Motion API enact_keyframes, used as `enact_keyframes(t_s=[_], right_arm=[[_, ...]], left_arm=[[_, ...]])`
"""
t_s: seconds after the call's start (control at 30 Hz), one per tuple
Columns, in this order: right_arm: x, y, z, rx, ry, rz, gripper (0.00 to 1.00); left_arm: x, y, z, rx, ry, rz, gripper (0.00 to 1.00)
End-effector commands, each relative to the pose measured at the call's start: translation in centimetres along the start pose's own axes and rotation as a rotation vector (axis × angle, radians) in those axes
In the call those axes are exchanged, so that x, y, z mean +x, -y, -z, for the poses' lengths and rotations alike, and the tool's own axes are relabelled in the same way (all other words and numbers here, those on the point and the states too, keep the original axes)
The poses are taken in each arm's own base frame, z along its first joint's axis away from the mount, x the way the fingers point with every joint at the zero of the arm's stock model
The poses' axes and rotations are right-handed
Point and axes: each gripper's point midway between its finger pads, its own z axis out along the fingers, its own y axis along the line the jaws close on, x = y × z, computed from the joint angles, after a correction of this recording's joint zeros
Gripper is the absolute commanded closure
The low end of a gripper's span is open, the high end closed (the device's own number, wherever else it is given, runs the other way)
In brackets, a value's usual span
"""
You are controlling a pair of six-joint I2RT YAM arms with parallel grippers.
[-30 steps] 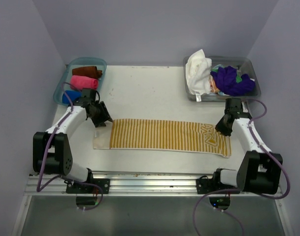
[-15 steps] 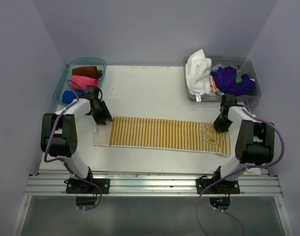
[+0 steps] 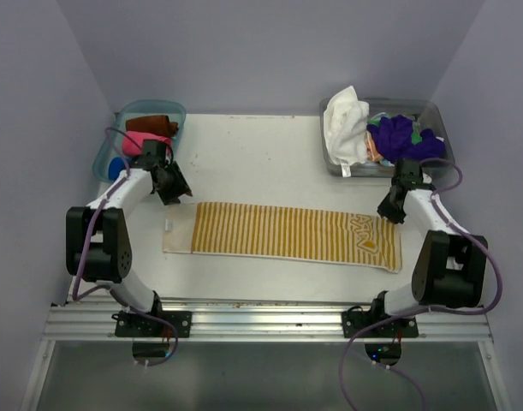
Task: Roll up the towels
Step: Fold the towel
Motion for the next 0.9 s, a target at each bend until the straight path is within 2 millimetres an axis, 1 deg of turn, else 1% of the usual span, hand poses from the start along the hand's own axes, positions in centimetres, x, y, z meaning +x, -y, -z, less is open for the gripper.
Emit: enact_keyframes(t_s=[0.0, 0.07, 0.1, 0.17, 0.23, 0.27, 0.3, 0.33, 0.37, 0.4, 0.43, 0.47, 0.5, 0.53, 0.57, 0.6, 0.63, 0.7, 0.73, 0.77, 0.8, 0.83, 0.87], right_arm=[[0.5, 0.1, -2.3, 0.035, -0.030, -0.001, 0.76], [1.1, 0.1, -3.2, 0.045, -0.053, -0.001, 0.78], [1.6, 0.3, -3.9, 0.063, -0.074, 0.002, 0.78], [1.9, 0.7, -4.4, 0.088, -0.083, 0.000, 0.79], [2.0, 0.9, -4.2, 0.094, -0.083, 0.001, 0.79], [1.8, 0.7, -4.0, 0.081, -0.080, -0.001, 0.79], [1.7, 0.7, -3.6, 0.074, -0.075, 0.001, 0.79], [0.9, 0.5, -2.6, 0.055, -0.039, -0.008, 0.79], [0.6, 0.5, -2.1, 0.046, -0.025, -0.008, 0.78], [0.6, 0.5, -1.4, 0.034, -0.019, -0.009, 0.78], [0.2, 0.4, -0.4, 0.015, 0.006, -0.016, 0.76], [0.1, 0.5, 0.3, 0.005, 0.015, -0.016, 0.75], [0.9, 0.5, 0.7, -0.014, -0.005, -0.010, 0.75], [1.2, 0.5, 1.1, -0.028, -0.006, -0.009, 0.74], [1.3, 0.4, 2.0, -0.057, 0.012, -0.014, 0.73], [2.7, 0.6, 2.0, -0.070, -0.021, -0.008, 0.73], [3.3, 0.6, 2.3, -0.086, -0.029, -0.011, 0.73], [4.5, 0.3, 2.9, -0.132, -0.045, -0.009, 0.73], [6.0, 0.2, 2.8, -0.151, -0.082, -0.006, 0.73], [6.6, 0.1, 2.8, -0.167, -0.095, -0.007, 0.73], [7.6, -0.1, 2.7, -0.181, -0.110, 0.003, 0.73], [8.1, -0.3, 2.6, -0.189, -0.122, 0.006, 0.73], [8.4, -0.3, 2.5, -0.190, -0.131, 0.010, 0.73]], left_arm=[[-1.2, -0.6, -2.3, -0.032, 0.017, 0.003, 0.52], [-1.0, -1.0, -3.3, -0.049, 0.008, 0.007, 0.53], [-0.7, -1.3, -3.9, -0.064, -0.006, 0.016, 0.53], [-0.6, -1.6, -4.2, -0.080, -0.012, 0.019, 0.54], [-1.2, -1.5, -3.8, -0.088, 0.004, 0.021, 0.54], [-1.3, -1.5, -3.5, -0.092, 0.004, 0.018, 0.54], [-1.7, -1.1, -2.8, -0.080, 0.023, 0.013, 0.54], [-2.0, -0.7, -2.2, -0.063, 0.033, 0.011, 0.54], [-2.0, -0.5, -1.6, -0.054, 0.038, 0.009, 0.53], [-2.5, 0.1, -0.4, -0.033, 0.066, 0.003, 0.53], [-2.4, 0.6, 0.3, -0.030, 0.079, -0.012, 0.52], [-2.1, 0.8, 1.0, -0.032, 0.082, -0.025, 0.51], [-2.2, 1.5, 2.3, -0.015, 0.110, -0.034, 0.50], [-1.6, 1.9, 2.7, -0.026, 0.122, -0.057, 0.50], [-1.1, 2.3, 3.2, -0.021, 0.129, -0.070, 0.48], [-0.6, 2.5, 3.9, -0.012, 0.137, -0.077, 0.48], [0.2, 3.1, 4.1, -0.001, 0.131, -0.096, 0.48], [1.2, 3.6, 4.5, 0.014, 0.129, -0.107, 0.48], [2.6, 4.3, 4.1, 0.035, 0.101, -0.132, 0.48], [3.3, 4.6, 3.9, 0.046, 0.087, -0.143, 0.48], [4.4, 4.4, 3.1, 0.036, 0.057, -0.150, 0.48], [5.5, 4.8, 2.6, 0.040, 0.031, -0.169, 0.48], [5.9, 4.8, 2.0, 0.042, 0.022, -0.176, 0.48]])
